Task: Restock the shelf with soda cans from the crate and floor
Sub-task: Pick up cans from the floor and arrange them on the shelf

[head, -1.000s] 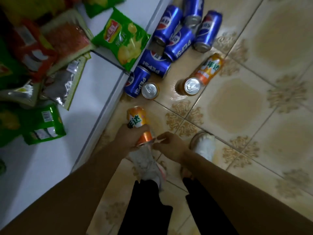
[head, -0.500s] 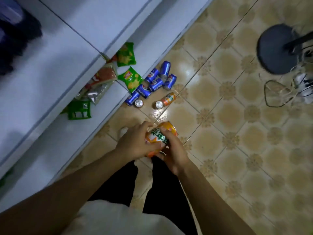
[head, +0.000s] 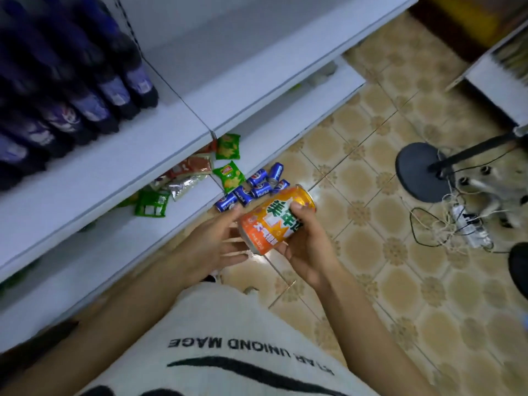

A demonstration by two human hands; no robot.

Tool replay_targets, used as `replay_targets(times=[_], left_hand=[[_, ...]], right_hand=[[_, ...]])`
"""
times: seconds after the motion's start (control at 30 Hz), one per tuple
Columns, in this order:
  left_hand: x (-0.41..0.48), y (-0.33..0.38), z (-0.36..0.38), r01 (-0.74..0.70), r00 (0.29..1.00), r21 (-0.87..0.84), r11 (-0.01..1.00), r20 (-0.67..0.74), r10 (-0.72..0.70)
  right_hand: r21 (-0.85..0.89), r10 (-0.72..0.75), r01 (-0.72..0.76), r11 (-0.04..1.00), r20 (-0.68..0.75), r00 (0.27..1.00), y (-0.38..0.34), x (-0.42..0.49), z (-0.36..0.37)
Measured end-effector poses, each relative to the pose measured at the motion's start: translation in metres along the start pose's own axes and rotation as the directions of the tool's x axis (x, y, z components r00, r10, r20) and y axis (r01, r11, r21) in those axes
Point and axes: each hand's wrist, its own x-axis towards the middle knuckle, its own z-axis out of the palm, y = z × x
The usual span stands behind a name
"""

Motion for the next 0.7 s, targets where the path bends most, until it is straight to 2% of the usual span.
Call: replay_targets(times=[0.1,0.2,0.3,0.37,0.4,0.43,0.5,0.53,0.57,0.6,0.7], left_hand=[[-0.035,-0.016,0.019,-0.004,0.999,-0.297,0.955,0.049,0.02],[-0.067,-0.03,0.03,-0.07,0.994,-0.501,0.863,0.036,0.101],[-0.1,-0.039,0.032,-0.196,0.975,-0.576,0.794,-0.031,0.218],[-0.12,-0.047,0.03,-0.34,0.937,-0.562,0.754,-0.13,0.326],[-0.128,-0.051,0.028,-0.45,0.892,-0.514,0.73,-0.221,0.395],[-0.136,-0.056,0.026,-0.573,0.818,-0.414,0.707,-0.326,0.473],[-0.152,-0.065,0.018,-0.748,0.597,-0.032,0.663,-0.471,0.65],[-0.16,-0.066,0.015,-0.752,0.497,0.166,0.638,-0.494,0.714],[-0.167,-0.066,0.012,-0.727,0.427,0.309,0.613,-0.495,0.756],[-0.172,-0.066,0.007,-0.701,0.378,0.395,0.594,-0.501,0.779],[-0.179,-0.062,-0.009,-0.673,0.244,0.487,0.556,-0.563,0.789]], right_hand=[[-0.05,-0.095,0.106,0.993,0.186,0.978,-0.011,-0.023,0.012],[-0.139,-0.143,0.212,0.967,0.389,0.91,-0.023,-0.046,0.029],[-0.188,-0.142,0.283,0.941,0.537,0.831,-0.031,-0.066,0.051],[-0.212,-0.139,0.324,0.922,0.6,0.788,-0.034,-0.079,0.067],[-0.237,-0.136,0.346,0.908,0.614,0.777,-0.035,-0.085,0.076],[-0.263,-0.138,0.372,0.89,0.623,0.77,-0.036,-0.09,0.086],[-0.319,-0.138,0.429,0.845,0.644,0.752,-0.036,-0.098,0.105],[-0.344,-0.147,0.465,0.816,0.654,0.742,-0.035,-0.102,0.115],[-0.364,-0.158,0.503,0.784,0.667,0.728,-0.034,-0.106,0.126],[-0.381,-0.165,0.543,0.748,0.685,0.709,-0.03,-0.11,0.137],[-0.418,-0.132,0.625,0.659,0.754,0.644,-0.014,-0.119,0.167]])
